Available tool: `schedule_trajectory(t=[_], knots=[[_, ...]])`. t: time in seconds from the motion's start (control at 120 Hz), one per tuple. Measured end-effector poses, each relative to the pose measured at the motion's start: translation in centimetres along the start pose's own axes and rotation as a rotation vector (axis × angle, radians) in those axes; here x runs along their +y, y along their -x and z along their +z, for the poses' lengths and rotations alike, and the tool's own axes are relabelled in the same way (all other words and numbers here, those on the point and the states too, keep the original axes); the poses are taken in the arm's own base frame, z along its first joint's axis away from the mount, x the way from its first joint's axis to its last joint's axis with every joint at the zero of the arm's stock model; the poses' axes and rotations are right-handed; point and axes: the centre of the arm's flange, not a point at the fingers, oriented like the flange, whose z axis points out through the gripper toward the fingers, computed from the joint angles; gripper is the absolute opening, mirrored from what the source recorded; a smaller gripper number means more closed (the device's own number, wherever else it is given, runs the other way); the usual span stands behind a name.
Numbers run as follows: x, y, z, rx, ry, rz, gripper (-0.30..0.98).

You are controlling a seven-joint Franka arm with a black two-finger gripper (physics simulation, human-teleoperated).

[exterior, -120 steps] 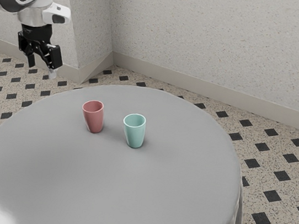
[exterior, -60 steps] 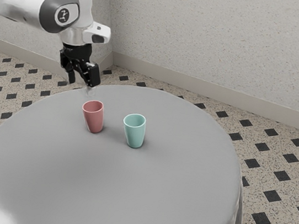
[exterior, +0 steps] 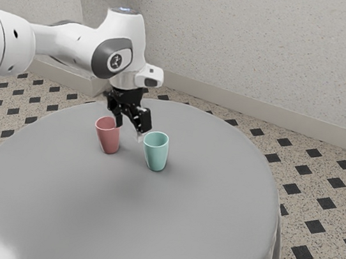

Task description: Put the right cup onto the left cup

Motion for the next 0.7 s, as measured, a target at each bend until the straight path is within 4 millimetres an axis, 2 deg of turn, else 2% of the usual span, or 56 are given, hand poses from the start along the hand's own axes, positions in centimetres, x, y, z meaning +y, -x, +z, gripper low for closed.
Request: schedule_trajectory(t=[0.183, 0.408, 0.525, 0.7], knots=[[0.5, -1.2, 2.6, 0.004, -0.009, 0.003, 0.69], [0.9, -3.1, 3.3, 0.044, -0.023, 0.006, 0.69], [0.2, -3.8, 3.4, 0.058, -0.029, 0.0, 0.69], [-2.0, -5.3, 3.2, 0.081, -0.037, -0.025, 0.69]])
